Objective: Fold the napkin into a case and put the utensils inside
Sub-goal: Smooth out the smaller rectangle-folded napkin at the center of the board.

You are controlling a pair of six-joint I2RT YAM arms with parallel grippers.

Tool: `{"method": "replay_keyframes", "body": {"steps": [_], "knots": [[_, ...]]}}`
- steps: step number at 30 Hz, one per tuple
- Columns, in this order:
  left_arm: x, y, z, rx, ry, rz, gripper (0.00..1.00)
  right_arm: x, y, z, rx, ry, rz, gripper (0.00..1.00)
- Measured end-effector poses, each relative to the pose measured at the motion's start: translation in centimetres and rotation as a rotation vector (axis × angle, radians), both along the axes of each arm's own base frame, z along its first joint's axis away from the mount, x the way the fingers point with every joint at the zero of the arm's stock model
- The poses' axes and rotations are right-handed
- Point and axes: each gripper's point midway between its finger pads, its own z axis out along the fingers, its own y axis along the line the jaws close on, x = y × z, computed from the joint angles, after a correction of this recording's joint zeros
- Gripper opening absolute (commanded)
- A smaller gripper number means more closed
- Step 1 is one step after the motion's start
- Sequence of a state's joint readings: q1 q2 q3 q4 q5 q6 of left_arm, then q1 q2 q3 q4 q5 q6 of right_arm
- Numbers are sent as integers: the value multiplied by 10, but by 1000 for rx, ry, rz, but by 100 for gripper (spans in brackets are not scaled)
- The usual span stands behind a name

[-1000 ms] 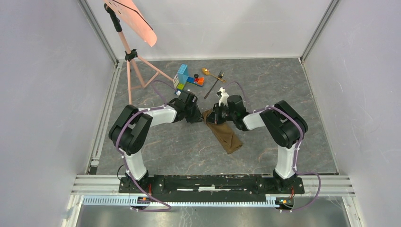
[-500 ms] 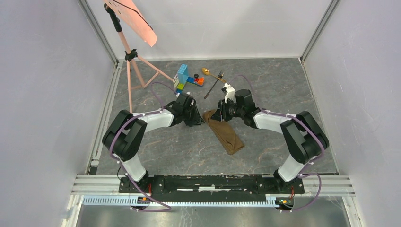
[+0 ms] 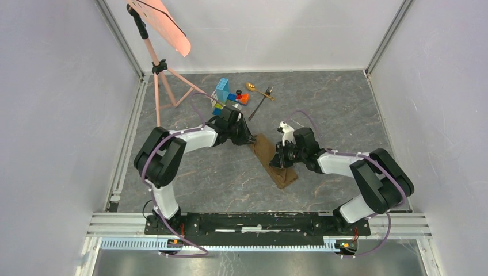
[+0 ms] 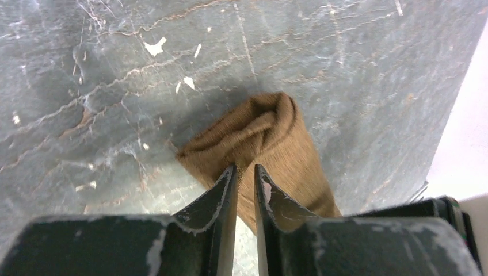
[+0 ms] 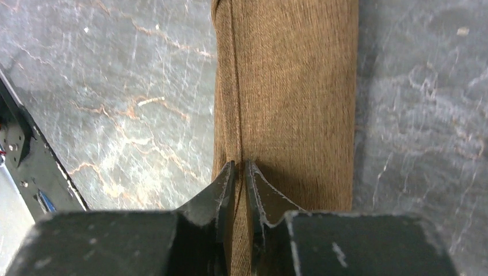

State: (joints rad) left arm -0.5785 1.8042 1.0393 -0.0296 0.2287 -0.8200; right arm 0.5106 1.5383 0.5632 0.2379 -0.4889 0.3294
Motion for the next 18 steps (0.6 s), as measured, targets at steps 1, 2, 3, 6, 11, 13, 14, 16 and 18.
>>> {"method": "replay_keyframes", "body": {"steps": [1,2,3,6,11,13,14,16,18], "knots": [[1,-1,-5,3,9,-2,22,-4,-3,-2,-6,0,-1,18],[1,-3,-12,6,22,-7,21,-8,-5,-3,-11,0,-3,18],[1,-4,-21,11,33,-8,20,-10,-6,-5,-14,2,-3,19],[6,-7,-24,3,30,-12,19,-13,-7,-2,-20,-14,-4,21],[10,-7,-24,23,28,-3,19,-21,-11,14,-26,-54,3,28],[10,-6,-24,27,29,0,18,-23,-13,21,-20,-79,-3,31],[10,-6,-25,29,29,1,18,-25,-15,22,-20,-86,-6,33],[10,-6,-24,30,30,1,19,-33,-20,17,-33,-87,-10,37],[10,-6,-25,32,32,1,21,-45,-24,5,-64,-70,-4,41]]}}
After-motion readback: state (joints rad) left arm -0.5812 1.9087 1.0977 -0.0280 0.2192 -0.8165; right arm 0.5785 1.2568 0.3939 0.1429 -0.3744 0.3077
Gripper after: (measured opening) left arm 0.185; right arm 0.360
